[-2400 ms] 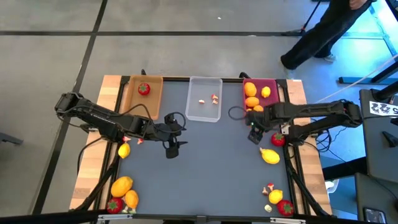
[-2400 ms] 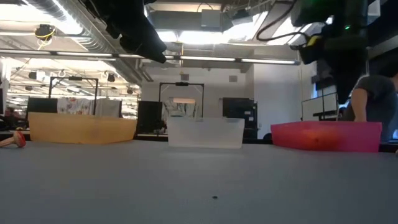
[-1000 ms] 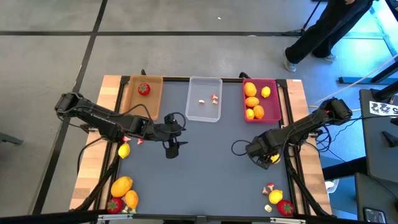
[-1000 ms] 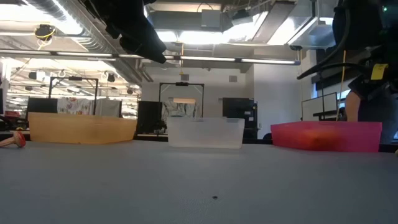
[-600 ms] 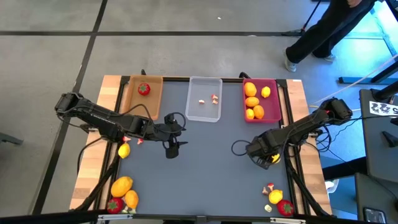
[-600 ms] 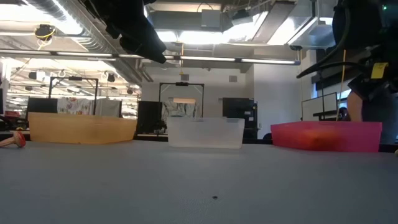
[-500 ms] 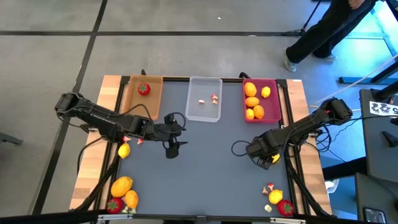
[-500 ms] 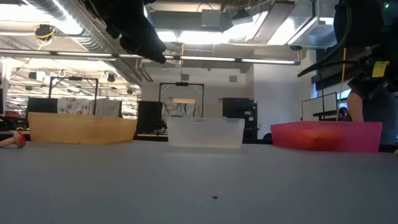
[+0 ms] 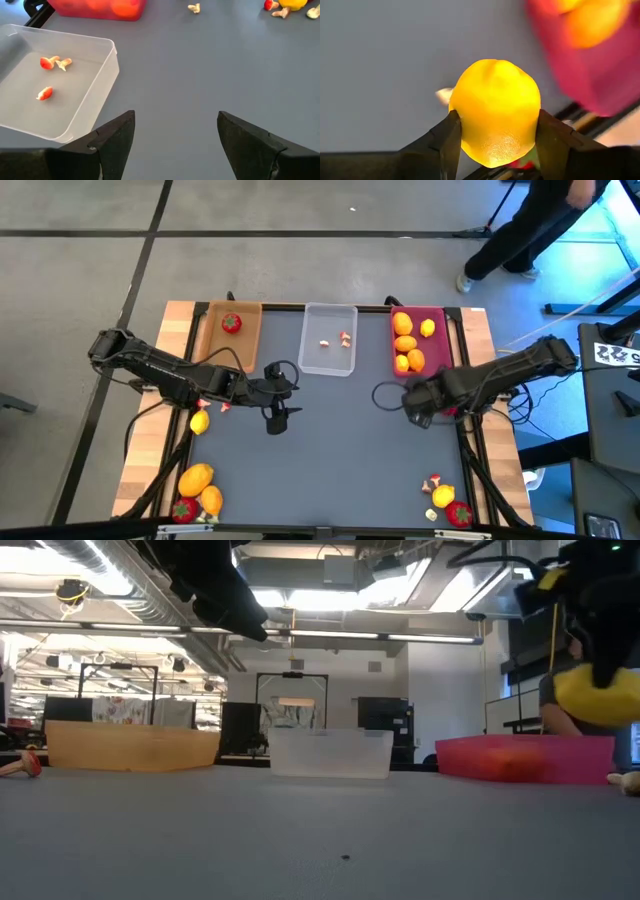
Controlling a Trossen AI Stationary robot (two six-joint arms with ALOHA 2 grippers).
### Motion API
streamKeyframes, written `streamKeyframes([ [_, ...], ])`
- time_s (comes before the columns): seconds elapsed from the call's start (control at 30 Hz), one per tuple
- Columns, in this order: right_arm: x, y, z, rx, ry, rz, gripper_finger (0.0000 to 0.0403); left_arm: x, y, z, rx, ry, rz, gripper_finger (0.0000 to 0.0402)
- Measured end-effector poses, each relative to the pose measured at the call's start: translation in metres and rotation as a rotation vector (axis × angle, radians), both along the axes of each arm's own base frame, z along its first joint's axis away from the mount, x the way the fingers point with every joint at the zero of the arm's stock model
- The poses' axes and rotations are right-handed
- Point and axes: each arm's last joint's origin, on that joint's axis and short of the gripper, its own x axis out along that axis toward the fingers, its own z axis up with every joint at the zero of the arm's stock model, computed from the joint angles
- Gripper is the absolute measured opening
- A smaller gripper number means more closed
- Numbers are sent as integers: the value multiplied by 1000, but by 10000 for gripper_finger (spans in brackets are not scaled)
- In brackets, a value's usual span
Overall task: Sort produce into baskets
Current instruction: Put the lemon into the pink bin
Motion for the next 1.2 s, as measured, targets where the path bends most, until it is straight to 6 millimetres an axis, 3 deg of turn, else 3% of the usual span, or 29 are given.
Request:
streamKeyframes([
  [0.23, -14, -40, 19, -151, -108, -141, 192, 0, 1, 0, 0, 0, 5, 279],
  [0.43, -24, -70, 23, -205, -121, -271, 192, 0, 2, 0, -2, -1, 8, 279],
  [0.63, -30, -98, 7, -240, -64, -330, 192, 0, 2, 0, -2, -1, 8, 279],
  [0.9, -31, -133, -20, -185, -111, -401, 192, 0, 2, 0, -2, -1, 8, 279],
  [1.2, -39, -147, -41, -114, -35, -467, 217, 0, 2, 0, 4, 0, 4, 279],
])
